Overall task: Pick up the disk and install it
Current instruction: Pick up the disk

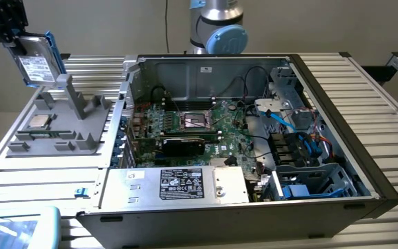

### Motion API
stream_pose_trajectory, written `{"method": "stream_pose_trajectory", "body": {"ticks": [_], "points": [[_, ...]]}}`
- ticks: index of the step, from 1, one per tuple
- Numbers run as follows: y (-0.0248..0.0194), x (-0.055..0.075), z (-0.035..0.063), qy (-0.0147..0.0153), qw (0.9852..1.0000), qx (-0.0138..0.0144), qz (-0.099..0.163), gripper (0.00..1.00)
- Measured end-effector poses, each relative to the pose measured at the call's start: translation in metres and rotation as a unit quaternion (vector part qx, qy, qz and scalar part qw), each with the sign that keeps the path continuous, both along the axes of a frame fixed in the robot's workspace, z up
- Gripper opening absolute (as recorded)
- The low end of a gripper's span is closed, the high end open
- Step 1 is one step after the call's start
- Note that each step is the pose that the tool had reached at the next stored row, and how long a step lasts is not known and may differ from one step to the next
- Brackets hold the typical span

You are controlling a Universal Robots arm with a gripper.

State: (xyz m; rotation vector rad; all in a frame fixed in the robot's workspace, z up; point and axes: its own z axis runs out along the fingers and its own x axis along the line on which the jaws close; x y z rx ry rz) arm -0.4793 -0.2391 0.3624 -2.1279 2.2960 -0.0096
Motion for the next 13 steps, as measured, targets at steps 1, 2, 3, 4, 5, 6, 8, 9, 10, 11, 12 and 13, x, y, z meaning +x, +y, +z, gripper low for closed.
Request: {"method": "stream_pose_trajectory", "body": {"ticks": [1, 2, 3, 4, 5, 6, 8, 9, 10, 11, 12, 13], "points": [[0.0, 0.001, 0.0045, -0.0001, 1.0, -0.0001, 0.0, 0.37], [0.0, 0.002, 0.0094, -0.0001, 1.0, -0.0001, 0.0, 0.37], [-0.0001, 0.003, 0.014, 0.0001, 1.0, -0.0002, 0.0, 0.37], [-0.0001, 0.004, 0.0183, 0.0, 1.0, -0.0002, 0.0, 0.37], [-0.0002, 0.005, 0.0228, 0.0, 1.0, -0.0002, 0.0, 0.37], [-0.0003, 0.007, 0.0277, 0.0, 1.0, -0.0002, 0.0, 0.37], [-0.0006, 0.011, 0.0365, 0.0, 1.0, -0.0002, 0.0, 0.37], [-0.0008, 0.013, 0.041, 0.0, 1.0, -0.0002, 0.0, 0.37], [-0.001, 0.015, 0.0458, 0.0, 1.0, -0.0002, 0.0, 0.37], [-0.0013, 0.018, 0.0501, 0.0, 1.0, -0.0002, 0.0, 0.37], [-0.0017, 0.02, 0.054, 0.0, 1.0, -0.0002, 0.0, 0.37], [-0.0024, 0.023, 0.0571, 0.0, 1.0, -0.0002, 0.0, 0.37]]}}
